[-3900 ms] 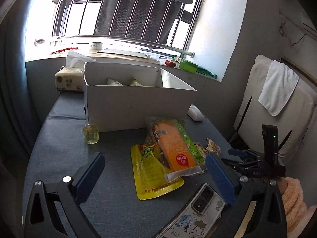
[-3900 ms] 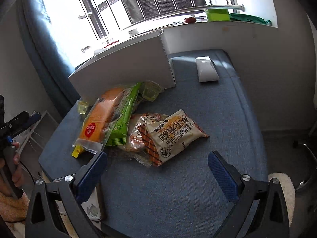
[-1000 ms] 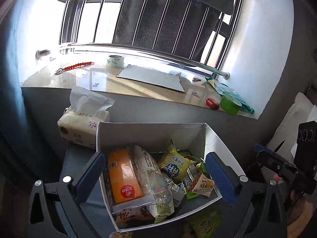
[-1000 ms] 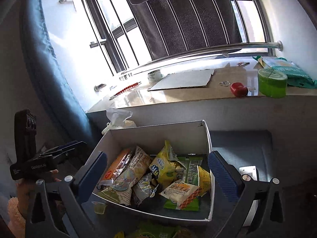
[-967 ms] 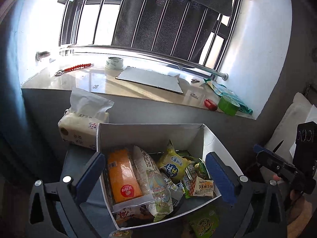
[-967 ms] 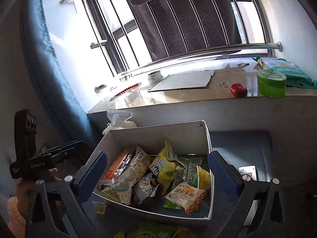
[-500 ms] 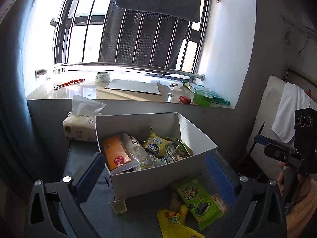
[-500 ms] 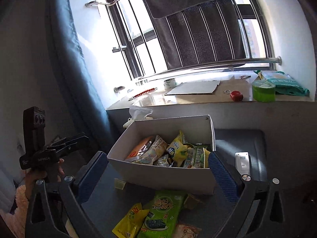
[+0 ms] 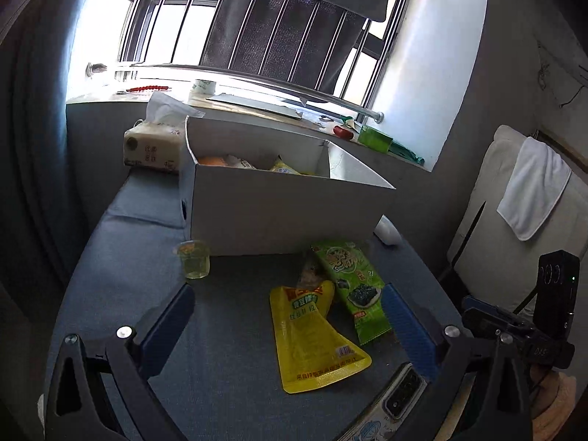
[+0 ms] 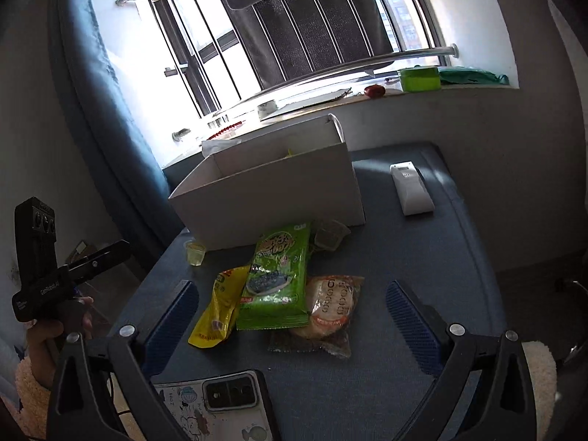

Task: Organize snacks
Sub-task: 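Release both packets into the box and move both grippers back toward the remaining snacks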

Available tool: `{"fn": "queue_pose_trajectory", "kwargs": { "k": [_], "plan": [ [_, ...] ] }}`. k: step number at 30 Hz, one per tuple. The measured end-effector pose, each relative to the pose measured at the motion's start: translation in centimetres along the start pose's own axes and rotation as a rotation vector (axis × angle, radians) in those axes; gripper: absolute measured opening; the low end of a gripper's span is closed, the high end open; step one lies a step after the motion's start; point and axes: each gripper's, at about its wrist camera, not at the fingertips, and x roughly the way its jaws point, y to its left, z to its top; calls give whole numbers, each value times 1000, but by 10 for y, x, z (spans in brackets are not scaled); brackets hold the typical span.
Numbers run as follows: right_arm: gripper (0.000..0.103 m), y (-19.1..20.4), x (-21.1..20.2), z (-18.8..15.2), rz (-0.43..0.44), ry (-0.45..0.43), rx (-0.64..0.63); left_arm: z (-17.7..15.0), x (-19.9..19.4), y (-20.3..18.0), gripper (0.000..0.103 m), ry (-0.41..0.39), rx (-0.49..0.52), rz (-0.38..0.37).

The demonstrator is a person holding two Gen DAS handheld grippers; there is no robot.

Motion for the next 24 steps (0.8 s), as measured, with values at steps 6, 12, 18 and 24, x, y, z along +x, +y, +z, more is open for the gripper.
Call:
{"fn": "queue_pose_trajectory", "kwargs": {
  "k": [6,12,18,24],
  "plan": [
    [103,14,13,-25,-49,64,-71,-26,12,15,103,51,-14,58],
    [103,31,22,-18,-94,60,-162,-19,11,12,103,54,-23,25],
    [103,44,55,4,-123,106,-207,-23,16,7,103,72,-11,26],
    [103,54,112,20,-180,217,-290,-25,18,7,103,79,-13,30]
  ]
}}
